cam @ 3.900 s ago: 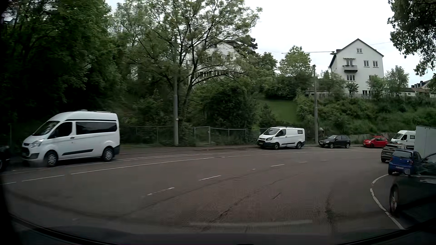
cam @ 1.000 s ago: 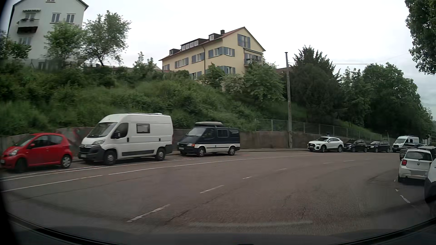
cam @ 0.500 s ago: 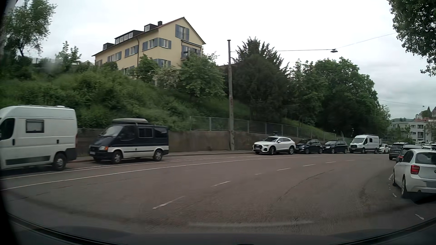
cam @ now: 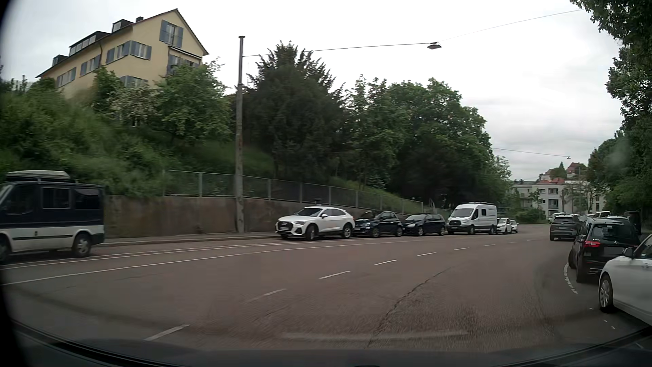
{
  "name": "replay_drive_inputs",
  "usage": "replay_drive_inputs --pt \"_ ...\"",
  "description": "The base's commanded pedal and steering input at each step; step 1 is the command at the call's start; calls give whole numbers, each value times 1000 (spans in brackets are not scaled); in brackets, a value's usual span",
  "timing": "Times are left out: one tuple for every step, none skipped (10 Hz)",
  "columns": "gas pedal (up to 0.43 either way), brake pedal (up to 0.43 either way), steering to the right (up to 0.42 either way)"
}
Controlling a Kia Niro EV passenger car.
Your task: Follow the waypoints while adhering to traffic rules and regulations
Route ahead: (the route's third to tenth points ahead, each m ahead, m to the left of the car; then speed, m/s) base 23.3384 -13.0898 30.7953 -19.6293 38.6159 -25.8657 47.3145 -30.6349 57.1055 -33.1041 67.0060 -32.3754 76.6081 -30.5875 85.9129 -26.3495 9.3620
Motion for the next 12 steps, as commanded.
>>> replay_drive_inputs --pt "47 0 229" --pt "47 0 227" --pt "47 0 224" --pt "47 0 221" --pt "47 0 216" --pt "47 0 212" --pt "47 0 207" --pt "20 0 201" --pt "0 0 194" --pt "0 0 187" --pt "0 0 179" --pt "0 0 173"
